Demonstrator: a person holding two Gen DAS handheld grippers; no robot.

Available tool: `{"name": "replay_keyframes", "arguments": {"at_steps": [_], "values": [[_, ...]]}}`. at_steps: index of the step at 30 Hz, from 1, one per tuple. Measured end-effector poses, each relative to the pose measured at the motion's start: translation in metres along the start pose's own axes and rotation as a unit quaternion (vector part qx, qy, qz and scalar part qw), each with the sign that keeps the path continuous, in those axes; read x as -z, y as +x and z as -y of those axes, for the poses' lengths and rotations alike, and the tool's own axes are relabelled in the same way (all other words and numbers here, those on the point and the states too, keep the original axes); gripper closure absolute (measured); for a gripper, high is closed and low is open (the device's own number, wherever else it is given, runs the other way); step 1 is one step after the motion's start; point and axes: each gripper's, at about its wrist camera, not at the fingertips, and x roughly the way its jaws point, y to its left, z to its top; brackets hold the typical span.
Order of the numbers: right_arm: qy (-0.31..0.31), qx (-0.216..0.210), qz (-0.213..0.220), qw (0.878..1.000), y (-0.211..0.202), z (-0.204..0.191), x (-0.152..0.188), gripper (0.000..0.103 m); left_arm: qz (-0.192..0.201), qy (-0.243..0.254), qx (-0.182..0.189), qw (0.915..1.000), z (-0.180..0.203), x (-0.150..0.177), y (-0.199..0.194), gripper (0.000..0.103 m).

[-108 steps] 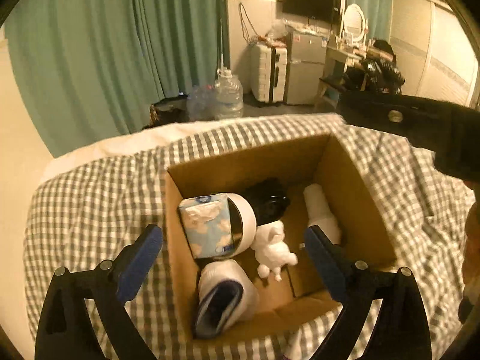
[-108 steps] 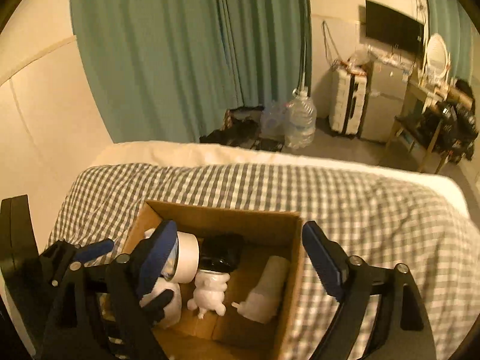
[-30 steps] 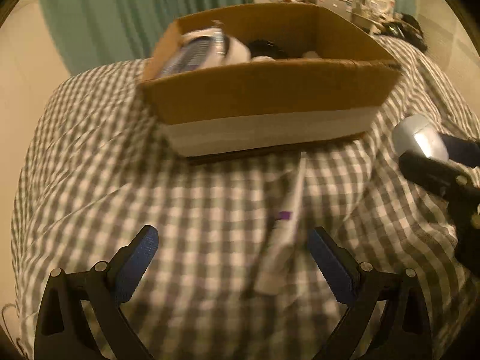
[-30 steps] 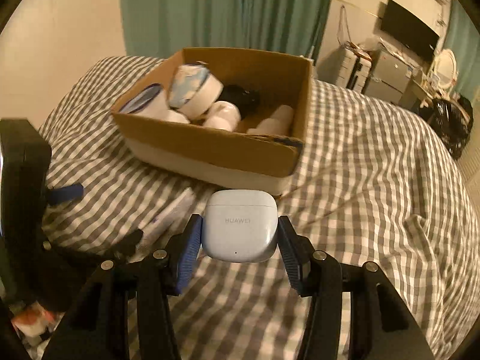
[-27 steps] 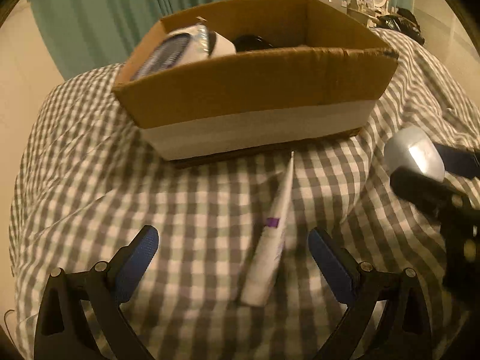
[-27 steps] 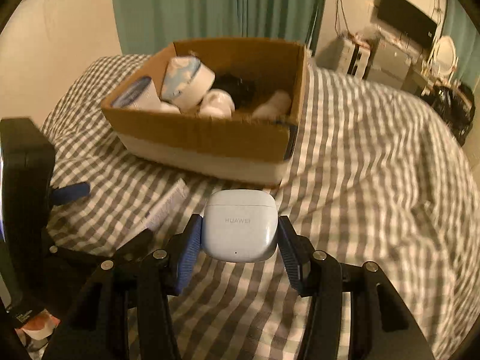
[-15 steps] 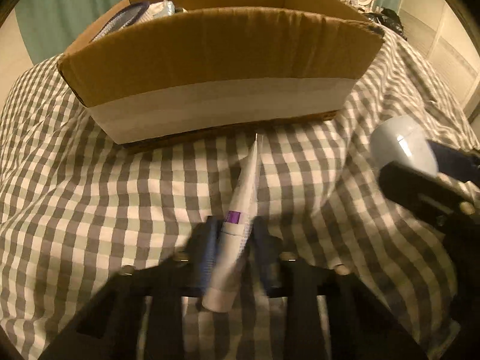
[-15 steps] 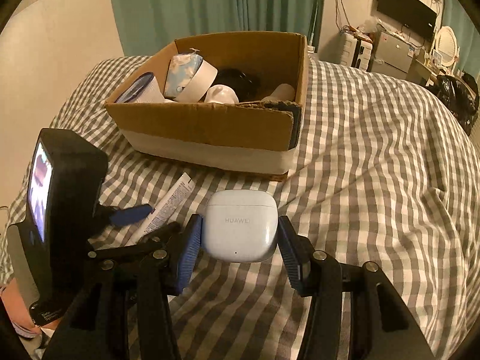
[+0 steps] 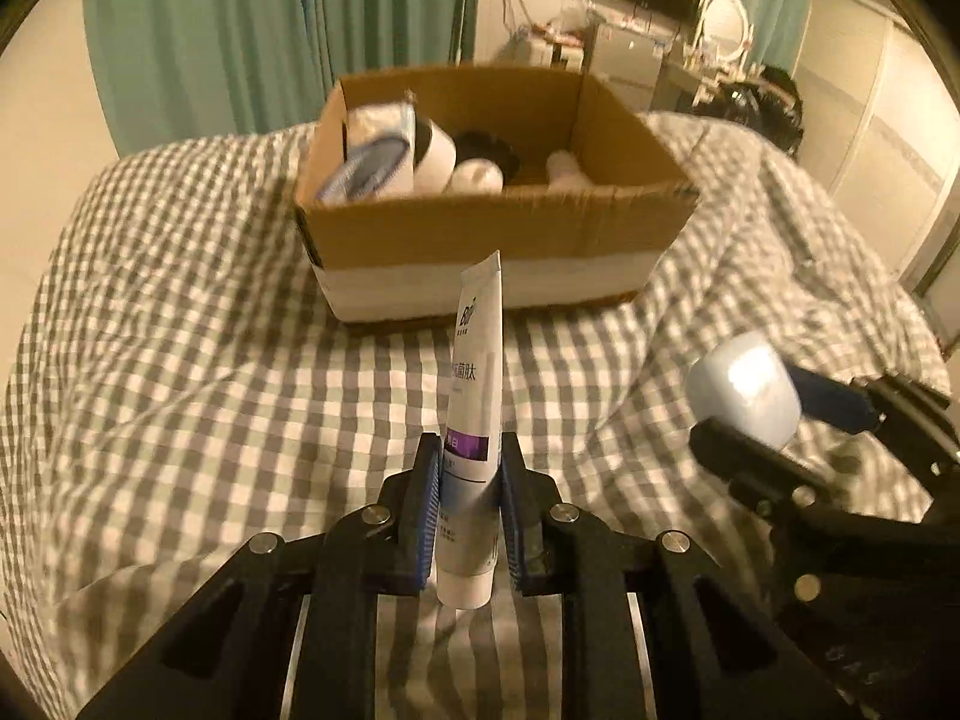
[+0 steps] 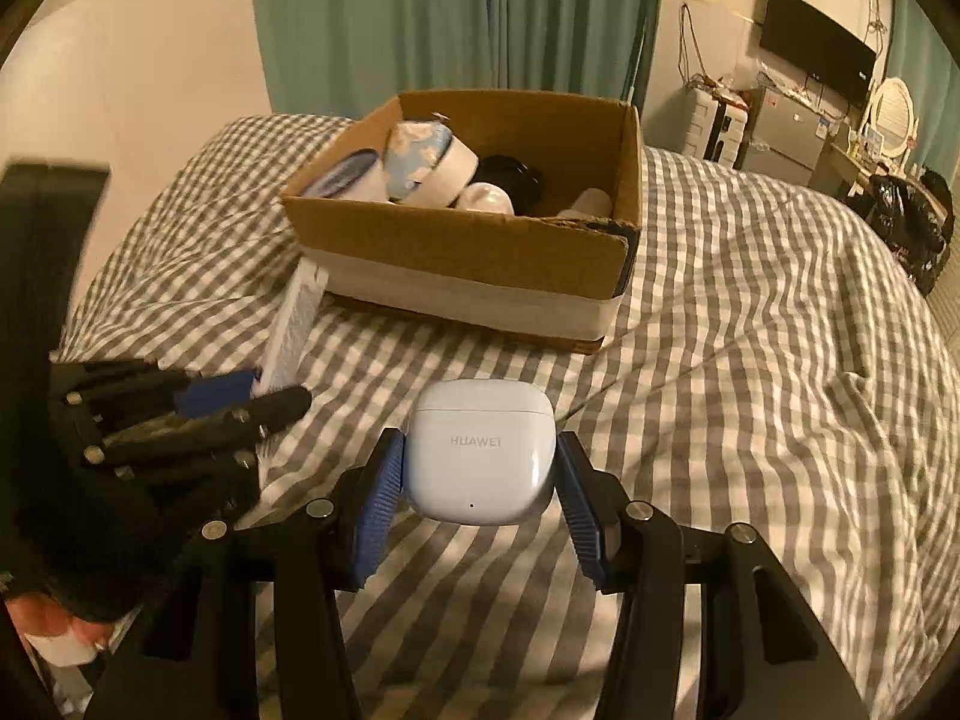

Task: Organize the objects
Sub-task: 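Grasp the toothpaste tube with the left tool, then carry the toothpaste tube with the left tool while the right tool carries the earbuds case over the box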

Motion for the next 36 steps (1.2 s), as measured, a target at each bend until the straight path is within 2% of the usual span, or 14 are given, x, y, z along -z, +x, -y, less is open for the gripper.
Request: {"name": "replay_keyframes", "arguments": {"at_steps": [11, 21, 24, 28, 36], "values": [[-0.018, 0.009, 0.044, 0.999, -0.058, -0.019, -0.017, 0.053, 0.069, 0.010, -0.008, 0.9976, 0.010, -0.022, -0.065, 0.085], [-0.033, 0.020, 0.097, 0.995, -0.101, -0.017, -0.061, 0.053, 0.133, 0.039, -0.023, 0.9901, 0.011, -0.083, -0.111, 0.085], [-0.036, 0.015, 0.109, 0.993, -0.103, -0.014, -0.086, 0.053, 0.129, 0.047, -0.031, 0.9901, 0.011, -0.109, -0.106, 0.085], [-0.040, 0.023, 0.121, 0.992, -0.093, -0.009, -0.123, 0.053, 0.121, 0.045, -0.012, 0.9916, 0.007, -0.143, -0.084, 0.085], [0.011, 0.008, 0.101, 0.995, -0.020, 0.026, -0.180, 0.053, 0.078, 0.031, 0.011, 0.9964, -0.003, -0.193, 0.000, 0.085]]}}
